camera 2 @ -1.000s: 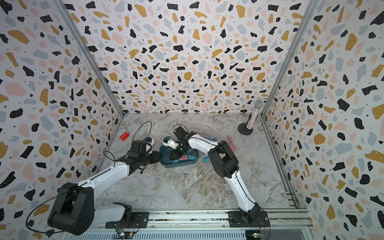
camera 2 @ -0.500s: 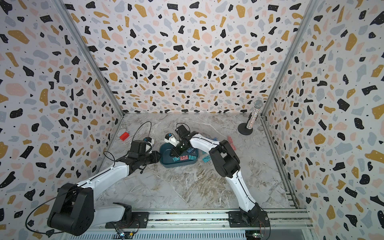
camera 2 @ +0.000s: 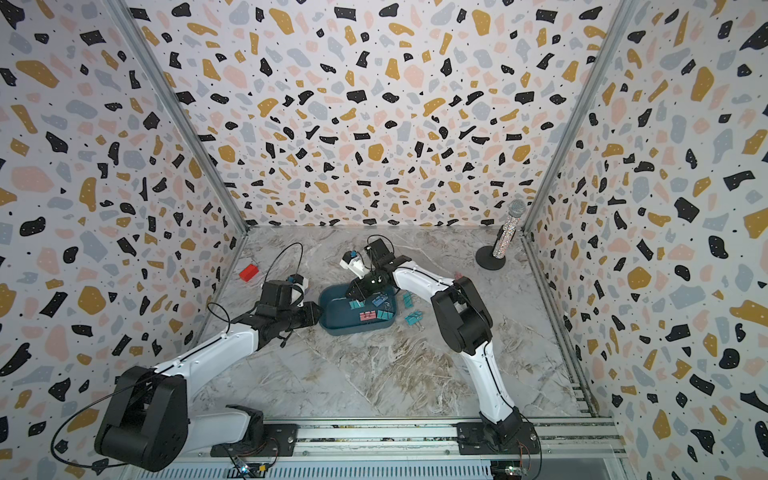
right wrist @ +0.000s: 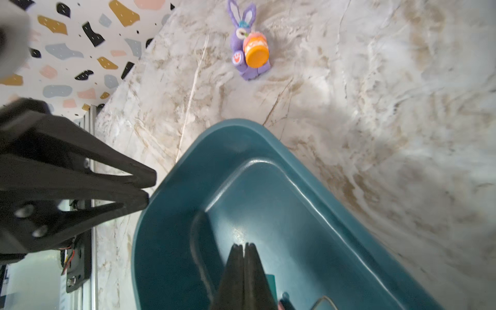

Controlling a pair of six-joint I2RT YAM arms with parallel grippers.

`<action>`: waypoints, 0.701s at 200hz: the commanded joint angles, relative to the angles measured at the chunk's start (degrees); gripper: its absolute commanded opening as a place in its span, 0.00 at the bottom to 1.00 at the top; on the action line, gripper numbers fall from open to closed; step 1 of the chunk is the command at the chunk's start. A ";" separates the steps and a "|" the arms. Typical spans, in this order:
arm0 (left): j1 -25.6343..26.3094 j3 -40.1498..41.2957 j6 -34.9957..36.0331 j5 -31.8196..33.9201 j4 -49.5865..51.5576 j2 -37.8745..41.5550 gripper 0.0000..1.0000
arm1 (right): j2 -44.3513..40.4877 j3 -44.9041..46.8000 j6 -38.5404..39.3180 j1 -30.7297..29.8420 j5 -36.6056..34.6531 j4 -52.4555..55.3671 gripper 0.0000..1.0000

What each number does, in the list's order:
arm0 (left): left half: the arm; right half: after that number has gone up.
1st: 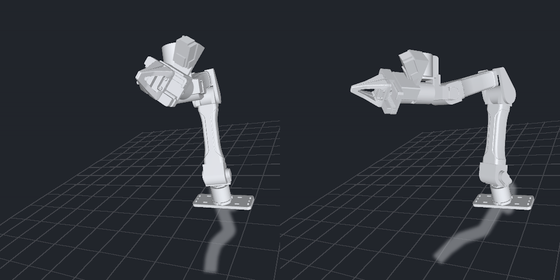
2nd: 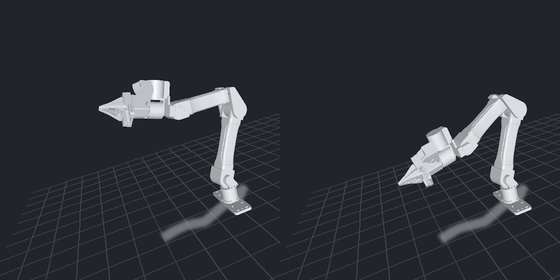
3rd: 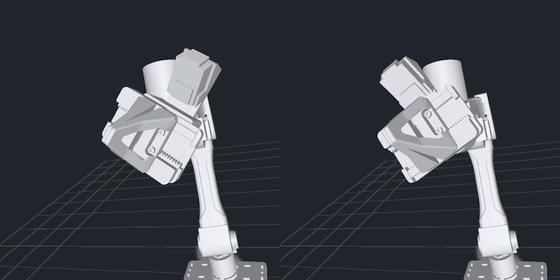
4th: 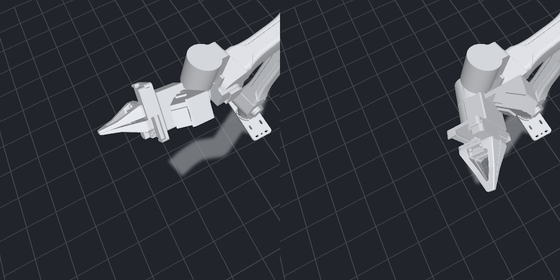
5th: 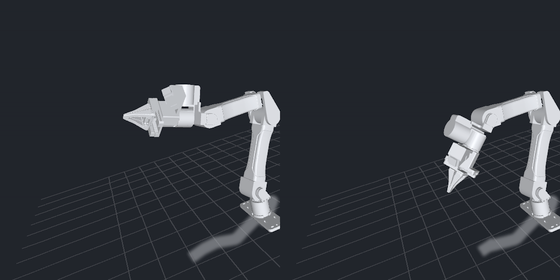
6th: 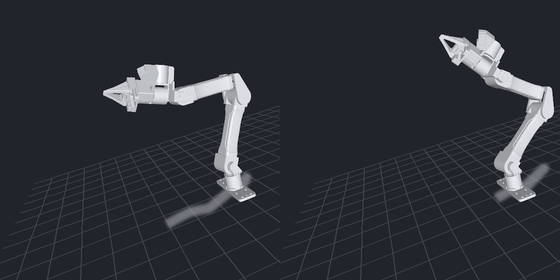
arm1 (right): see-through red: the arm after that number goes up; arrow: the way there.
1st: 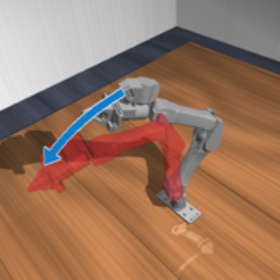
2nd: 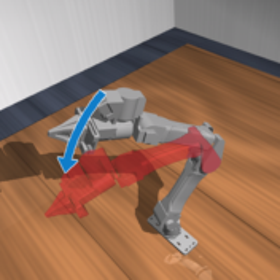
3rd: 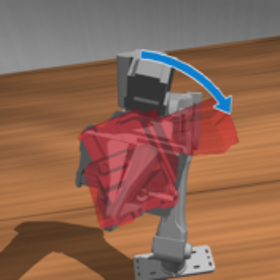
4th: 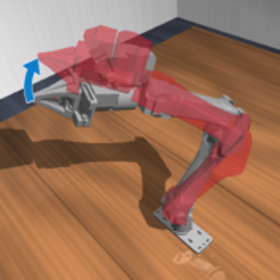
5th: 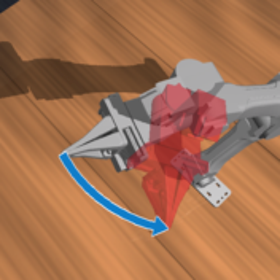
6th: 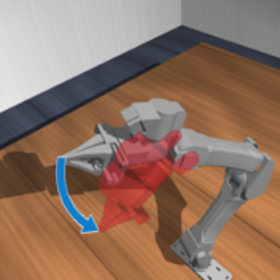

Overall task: Take out the binder clips from the storage box
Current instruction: Place the binder clip at the center of the board.

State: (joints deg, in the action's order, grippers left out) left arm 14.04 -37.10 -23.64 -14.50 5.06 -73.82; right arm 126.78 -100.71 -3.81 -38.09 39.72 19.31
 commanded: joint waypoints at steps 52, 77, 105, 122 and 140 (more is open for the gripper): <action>0.02 0.98 -0.09 0.00 -0.67 1.23 0.24 | -12.29 5.59 -5.48 3.77 1.19 -6.13 0.02; 0.01 0.92 -0.04 0.00 -0.67 1.23 0.24 | -17.24 10.52 -5.86 6.00 -0.14 -7.28 0.02; 0.01 0.92 -0.05 -0.09 -0.67 1.13 0.24 | -23.15 16.48 -6.69 8.95 -1.79 -8.82 0.01; 0.02 0.92 -0.01 -0.09 -0.67 1.05 0.24 | -26.44 19.95 -7.30 10.79 -2.87 -9.42 0.02; 0.02 0.81 -0.01 -0.17 -0.75 1.10 0.24 | -30.09 23.79 -7.77 12.74 -4.59 -10.49 0.01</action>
State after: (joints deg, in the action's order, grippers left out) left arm 14.04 -37.10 -23.64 -14.50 5.08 -73.82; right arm 102.43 -80.29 -10.31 -27.33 37.71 11.03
